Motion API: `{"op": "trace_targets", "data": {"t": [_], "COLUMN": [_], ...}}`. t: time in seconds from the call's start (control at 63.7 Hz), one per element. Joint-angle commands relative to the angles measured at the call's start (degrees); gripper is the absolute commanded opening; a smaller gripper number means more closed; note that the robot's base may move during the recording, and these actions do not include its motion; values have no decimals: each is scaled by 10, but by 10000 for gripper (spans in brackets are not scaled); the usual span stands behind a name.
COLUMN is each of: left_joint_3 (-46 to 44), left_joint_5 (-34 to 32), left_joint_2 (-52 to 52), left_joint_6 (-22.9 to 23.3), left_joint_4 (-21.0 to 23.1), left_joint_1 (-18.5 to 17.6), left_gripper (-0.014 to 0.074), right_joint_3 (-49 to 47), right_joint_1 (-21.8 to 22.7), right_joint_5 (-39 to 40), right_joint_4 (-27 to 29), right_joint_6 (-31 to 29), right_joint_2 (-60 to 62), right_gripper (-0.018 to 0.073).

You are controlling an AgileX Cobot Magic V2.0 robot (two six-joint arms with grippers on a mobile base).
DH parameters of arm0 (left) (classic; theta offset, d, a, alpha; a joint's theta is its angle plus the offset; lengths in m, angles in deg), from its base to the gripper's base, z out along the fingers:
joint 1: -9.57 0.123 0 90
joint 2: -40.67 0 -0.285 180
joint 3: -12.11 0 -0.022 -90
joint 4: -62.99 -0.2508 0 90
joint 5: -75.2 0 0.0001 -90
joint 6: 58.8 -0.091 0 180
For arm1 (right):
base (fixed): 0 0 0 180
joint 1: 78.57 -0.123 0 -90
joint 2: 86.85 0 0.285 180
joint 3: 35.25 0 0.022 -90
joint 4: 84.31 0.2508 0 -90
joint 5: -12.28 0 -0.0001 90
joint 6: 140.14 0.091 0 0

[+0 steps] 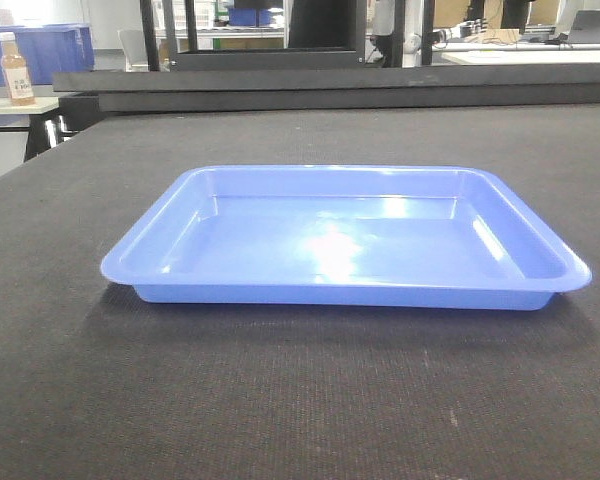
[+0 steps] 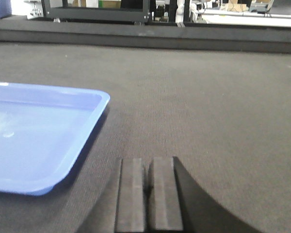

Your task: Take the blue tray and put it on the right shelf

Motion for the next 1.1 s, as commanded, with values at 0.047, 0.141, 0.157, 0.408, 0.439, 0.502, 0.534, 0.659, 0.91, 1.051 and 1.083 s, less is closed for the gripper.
{"op": "trace_targets", "data": {"t": [0.047,0.141,0.157,0.408,0.439,0.502,0.534,0.659,0.91,1.051,1.083], "left_joint_3": [18,16,14,-184,-219,-286,-316,-416,-535,-625,-646], "left_joint_5": [-69,-96,-102,32,65,122,145,204,242,338,355], "left_joint_2": [7,5,5,-24,-41,-81,-103,-191,-386,-516,-539], "left_joint_6": [-2,-2,-2,-2,-2,-2,-2,-2,-5,-25,-25], "left_joint_4": [4,9,10,11,11,11,11,38,107,107,107], "left_joint_1": [-4,-4,-4,-4,-4,-4,-4,-4,-72,-141,-156], "left_gripper": [-48,-48,-48,-47,-43,-4,43,285,400,400,400], "right_joint_3": [-14,-15,-17,-236,-265,-316,-337,-392,-463,-548,-565], "right_joint_1": [3,3,3,3,3,2,1,1,-30,-67,-73], "right_joint_5": [82,133,145,21,4,-18,-21,-20,-47,-189,-217], "right_joint_4": [1,1,1,1,1,1,1,1,5,24,29], "right_joint_6": [-4,-4,-4,-4,-4,-4,-4,-4,-4,-4,-4], "right_joint_2": [7,7,7,-29,-45,-85,-107,-191,-348,-446,-464], "right_gripper": [55,55,55,57,58,80,118,389,600,589,589]}}
